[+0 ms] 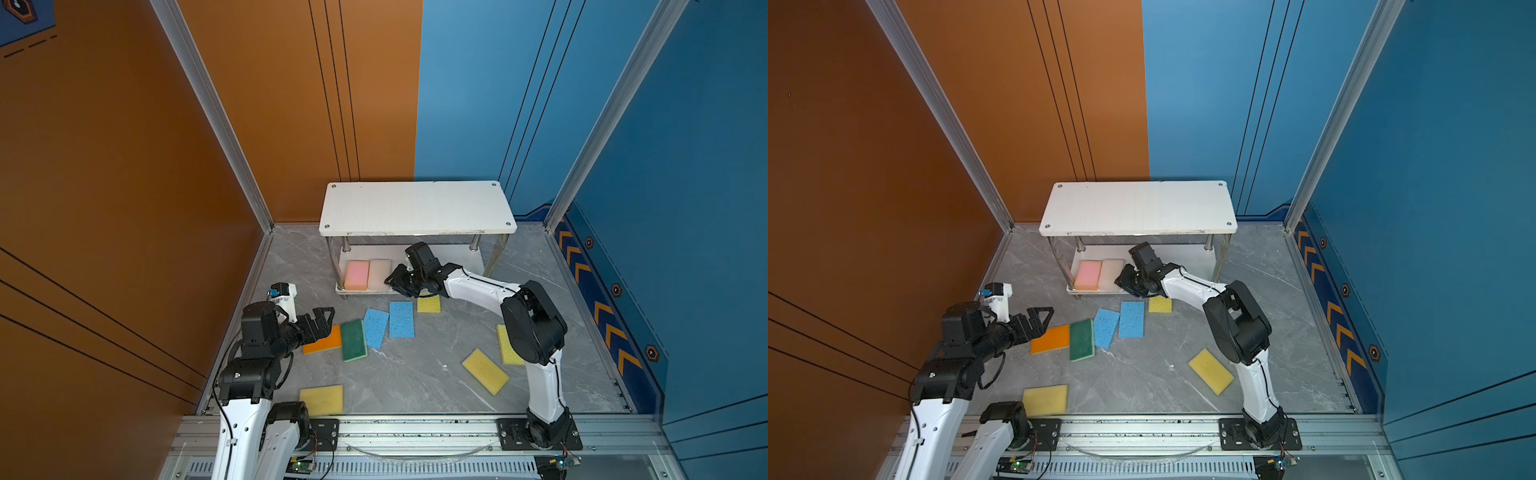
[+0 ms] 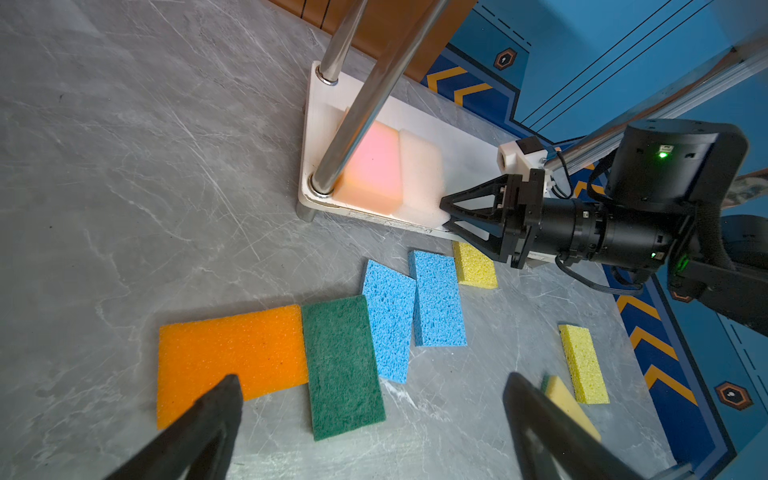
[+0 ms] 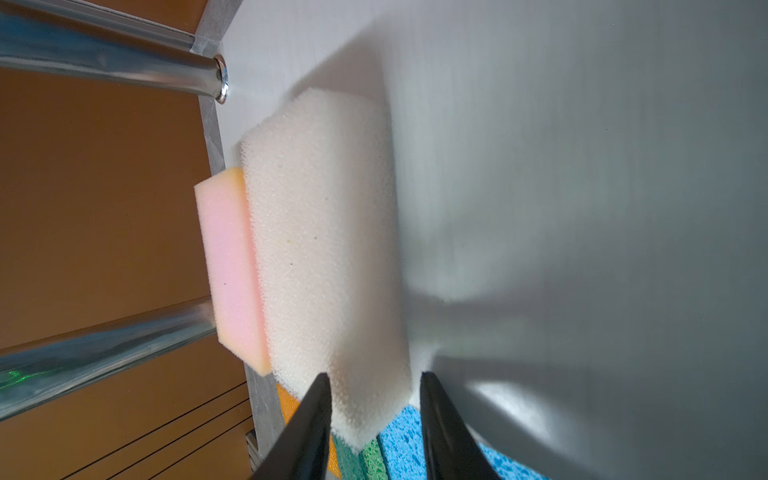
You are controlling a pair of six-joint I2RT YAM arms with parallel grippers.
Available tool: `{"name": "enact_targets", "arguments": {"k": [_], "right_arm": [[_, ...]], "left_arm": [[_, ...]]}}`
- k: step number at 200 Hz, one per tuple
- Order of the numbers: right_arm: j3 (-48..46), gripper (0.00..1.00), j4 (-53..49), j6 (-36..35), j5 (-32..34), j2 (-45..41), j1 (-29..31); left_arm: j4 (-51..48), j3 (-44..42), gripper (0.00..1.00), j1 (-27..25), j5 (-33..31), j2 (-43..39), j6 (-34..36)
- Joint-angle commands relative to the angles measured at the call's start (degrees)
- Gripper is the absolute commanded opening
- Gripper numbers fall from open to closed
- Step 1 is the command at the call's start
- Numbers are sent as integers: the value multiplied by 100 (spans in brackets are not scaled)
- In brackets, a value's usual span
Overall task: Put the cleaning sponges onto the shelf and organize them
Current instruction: 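Open the right gripper and release the white sponge on the shelf, then move the right gripper down onto the green sponge and close on it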
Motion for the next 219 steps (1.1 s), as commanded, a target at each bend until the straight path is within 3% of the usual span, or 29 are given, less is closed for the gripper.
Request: {"name": "enact_targets", "arguments": {"k": [1,35,65,82,108,149,219], "right_arm": [[-32,43,-34,-283,-120,-310,11],[-375,57,-254,-997,-104,-1074,67],[-540,64,-1588,-2089,22,-1626,191],[-736,65,-2107,-2489,205,-1794,655],[-1016,65,-2134,-2427,339,-1828,1324],[-678,67,-2124,-2412,347,-1369,2319],[-213,63,-2141,-2229,780,-572,2393]], "left_arm": [[60,-69,98,56,127,-16,143],[64,-77,98,84,134,2,142],[77,-72,98,91,191,62,142],[94,-72,98,115,217,121,139],[82,-67,98,130,228,170,142],[86,-71,98,209,148,103,142],[86,-79,98,271,169,109,133]]}}
